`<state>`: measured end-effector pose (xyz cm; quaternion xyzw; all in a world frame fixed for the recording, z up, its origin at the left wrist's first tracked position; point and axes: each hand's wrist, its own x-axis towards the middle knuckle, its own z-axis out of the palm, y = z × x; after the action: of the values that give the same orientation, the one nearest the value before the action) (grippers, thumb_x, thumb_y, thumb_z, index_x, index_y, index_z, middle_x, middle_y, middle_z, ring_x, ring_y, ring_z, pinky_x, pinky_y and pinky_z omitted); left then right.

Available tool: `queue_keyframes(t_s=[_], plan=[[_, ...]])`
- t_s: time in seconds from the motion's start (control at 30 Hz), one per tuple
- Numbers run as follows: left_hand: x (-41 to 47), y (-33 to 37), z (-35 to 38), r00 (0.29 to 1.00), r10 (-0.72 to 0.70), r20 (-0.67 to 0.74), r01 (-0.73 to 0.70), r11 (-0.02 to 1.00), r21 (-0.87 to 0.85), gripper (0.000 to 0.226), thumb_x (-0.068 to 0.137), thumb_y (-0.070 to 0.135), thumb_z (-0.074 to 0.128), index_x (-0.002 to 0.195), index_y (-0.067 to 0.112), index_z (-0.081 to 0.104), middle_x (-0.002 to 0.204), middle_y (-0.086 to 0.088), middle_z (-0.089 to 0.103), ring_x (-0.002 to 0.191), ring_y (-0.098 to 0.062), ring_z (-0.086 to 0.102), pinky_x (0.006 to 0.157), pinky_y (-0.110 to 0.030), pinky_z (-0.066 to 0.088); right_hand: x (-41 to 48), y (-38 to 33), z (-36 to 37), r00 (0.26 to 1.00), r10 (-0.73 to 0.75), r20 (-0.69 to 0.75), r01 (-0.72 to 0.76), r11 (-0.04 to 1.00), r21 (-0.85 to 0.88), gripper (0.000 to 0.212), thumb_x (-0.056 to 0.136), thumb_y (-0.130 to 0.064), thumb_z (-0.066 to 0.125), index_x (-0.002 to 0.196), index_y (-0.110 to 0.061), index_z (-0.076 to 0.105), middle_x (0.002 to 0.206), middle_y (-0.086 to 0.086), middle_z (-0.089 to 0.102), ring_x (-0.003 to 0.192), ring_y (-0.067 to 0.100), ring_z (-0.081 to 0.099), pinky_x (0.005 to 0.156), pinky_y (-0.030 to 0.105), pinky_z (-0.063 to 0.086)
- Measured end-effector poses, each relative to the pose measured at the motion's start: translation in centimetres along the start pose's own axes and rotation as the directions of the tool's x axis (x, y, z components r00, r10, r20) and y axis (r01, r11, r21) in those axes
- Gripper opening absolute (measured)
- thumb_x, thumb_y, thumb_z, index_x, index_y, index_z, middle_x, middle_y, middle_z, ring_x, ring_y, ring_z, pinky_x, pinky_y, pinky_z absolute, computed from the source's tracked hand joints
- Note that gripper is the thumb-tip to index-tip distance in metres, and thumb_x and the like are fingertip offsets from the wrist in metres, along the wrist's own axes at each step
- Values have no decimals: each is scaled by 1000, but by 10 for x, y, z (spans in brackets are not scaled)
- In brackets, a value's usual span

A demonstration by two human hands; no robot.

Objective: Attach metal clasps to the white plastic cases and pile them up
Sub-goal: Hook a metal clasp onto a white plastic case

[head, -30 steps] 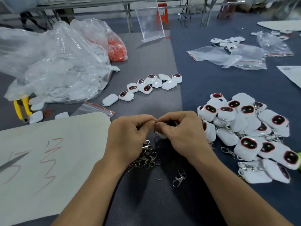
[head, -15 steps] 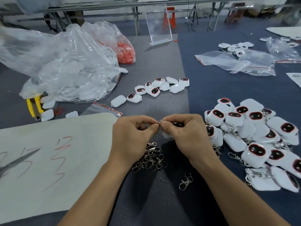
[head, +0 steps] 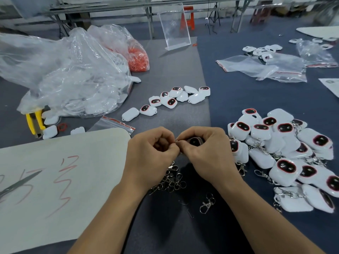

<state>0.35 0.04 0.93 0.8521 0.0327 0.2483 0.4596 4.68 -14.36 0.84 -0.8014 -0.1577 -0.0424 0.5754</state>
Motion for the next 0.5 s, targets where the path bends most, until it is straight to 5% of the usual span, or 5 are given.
queue_keyframes(t_s=[0.17, 0.5], plan=[[4, 2, -6, 996, 48, 79, -45, 998, -43, 27, 76, 2, 80, 73, 28, 75, 66, 14, 69, 58, -1, 60, 59, -13, 46, 2, 1, -5, 999, -33, -17, 33, 999, 15, 20, 80, -8, 81, 73, -27, 79, 69, -12, 74, 68, 11, 70, 65, 27, 57], [5, -1, -11, 988, -14, 154, 24, 998, -64, 15, 64, 16, 72, 66, 30, 75, 58, 12, 65, 50, 3, 51, 53, -11, 39, 0, -2, -7, 993, -91, 72, 95, 994, -45, 29, 79, -2, 80, 75, -31, 79, 77, -16, 74, 76, 8, 72, 72, 26, 58]])
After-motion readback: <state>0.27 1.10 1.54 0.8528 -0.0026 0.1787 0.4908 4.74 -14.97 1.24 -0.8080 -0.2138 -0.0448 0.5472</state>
